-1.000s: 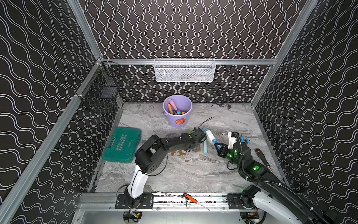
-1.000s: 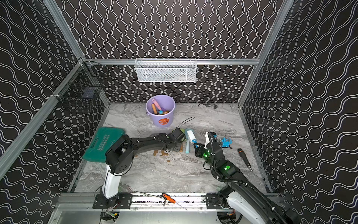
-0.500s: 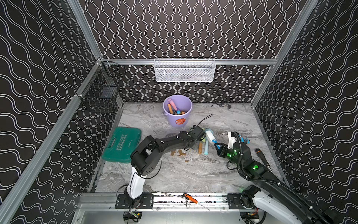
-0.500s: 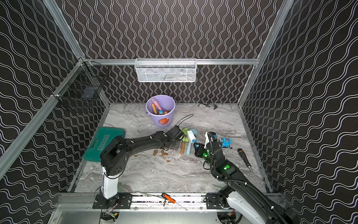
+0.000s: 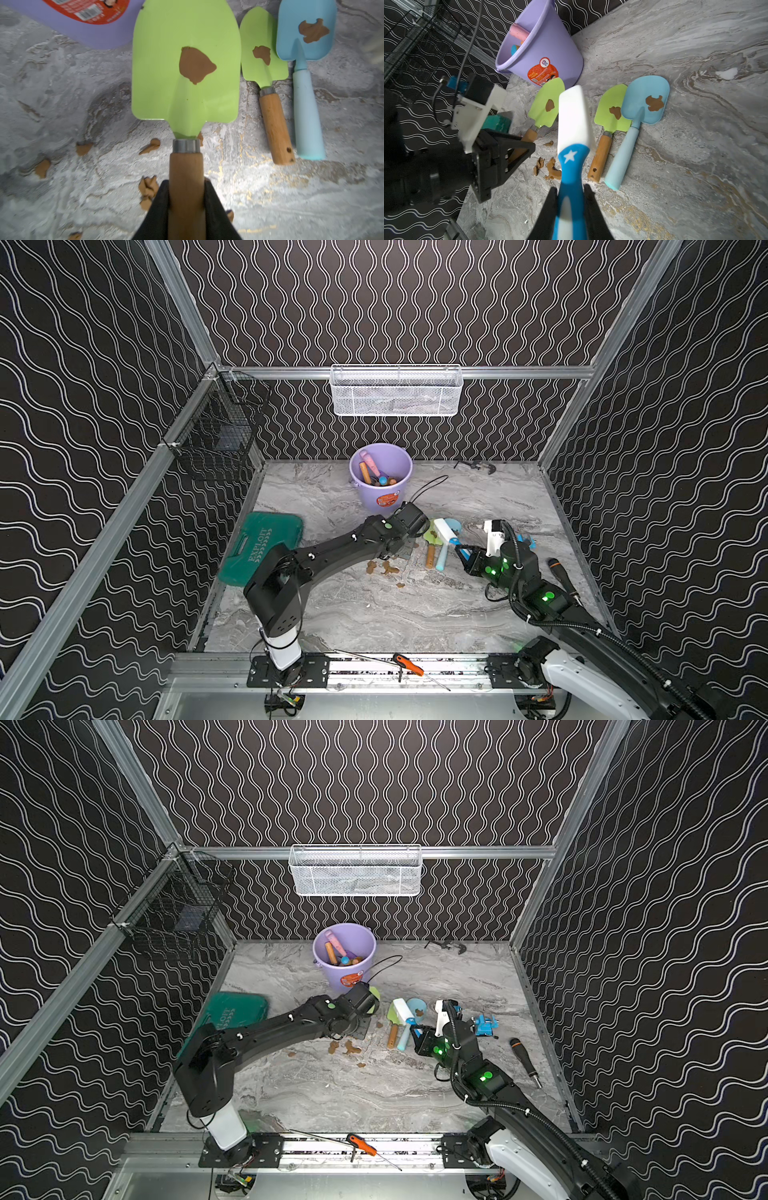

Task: Brush the soil off the hand trowel and place it into the bucket
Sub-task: Pick up the hand trowel from the center of the board, then brush off the soil from the hand trowel.

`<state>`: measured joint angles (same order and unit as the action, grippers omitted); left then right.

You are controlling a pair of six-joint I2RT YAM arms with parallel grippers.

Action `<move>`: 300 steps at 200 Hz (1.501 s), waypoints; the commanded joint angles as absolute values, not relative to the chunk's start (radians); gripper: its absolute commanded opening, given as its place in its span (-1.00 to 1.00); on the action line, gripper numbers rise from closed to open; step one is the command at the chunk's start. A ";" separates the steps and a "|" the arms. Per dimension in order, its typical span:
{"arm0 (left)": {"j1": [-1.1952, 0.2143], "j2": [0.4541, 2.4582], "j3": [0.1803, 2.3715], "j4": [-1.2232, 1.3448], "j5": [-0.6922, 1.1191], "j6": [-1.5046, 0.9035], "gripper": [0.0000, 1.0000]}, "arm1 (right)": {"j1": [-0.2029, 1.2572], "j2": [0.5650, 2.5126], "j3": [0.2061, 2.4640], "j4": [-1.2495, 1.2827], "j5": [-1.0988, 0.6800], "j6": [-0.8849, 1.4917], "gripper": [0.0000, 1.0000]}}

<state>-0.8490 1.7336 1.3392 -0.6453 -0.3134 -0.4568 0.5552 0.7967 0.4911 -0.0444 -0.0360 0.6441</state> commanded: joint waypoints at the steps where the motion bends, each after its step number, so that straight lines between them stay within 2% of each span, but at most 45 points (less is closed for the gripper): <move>1: -0.846 1.692 1.315 -0.712 -0.320 -0.427 -1.00 | 0.555 0.786 0.482 0.011 -0.071 0.653 -1.00; 58: -0.832 1.545 1.206 -0.819 -0.225 -0.408 -1.00 | 0.555 0.714 0.425 0.084 -0.150 0.671 -1.00; 95: -0.830 1.493 1.189 -0.895 -0.138 -0.365 -1.00 | 0.561 0.762 0.436 0.186 -0.433 0.645 -1.00; 131: -0.830 1.483 1.203 -0.937 -0.114 -0.357 -1.00 | 0.613 0.869 0.462 0.236 -0.576 0.642 -1.00; 168: -0.830 1.475 1.219 -0.945 -0.113 -0.362 -1.00 | 0.732 1.045 0.531 0.159 -0.503 0.596 -1.00; 201: -0.831 1.460 1.222 -0.977 -0.126 -0.361 -1.00 | 0.735 1.117 0.550 0.078 -0.234 0.623 -1.00; 215: -0.831 1.447 1.212 -0.993 -0.136 -0.363 -1.00 | 0.709 1.109 0.535 0.108 -0.181 0.635 -1.00; 240: -0.829 1.419 1.196 -1.024 -0.158 -0.365 -1.00 | 0.692 1.105 0.574 0.091 -0.161 0.608 -1.00; 300: -0.822 1.421 1.175 -1.056 -0.161 -0.373 -1.00 | 0.750 1.112 0.647 0.111 -0.277 0.566 -1.00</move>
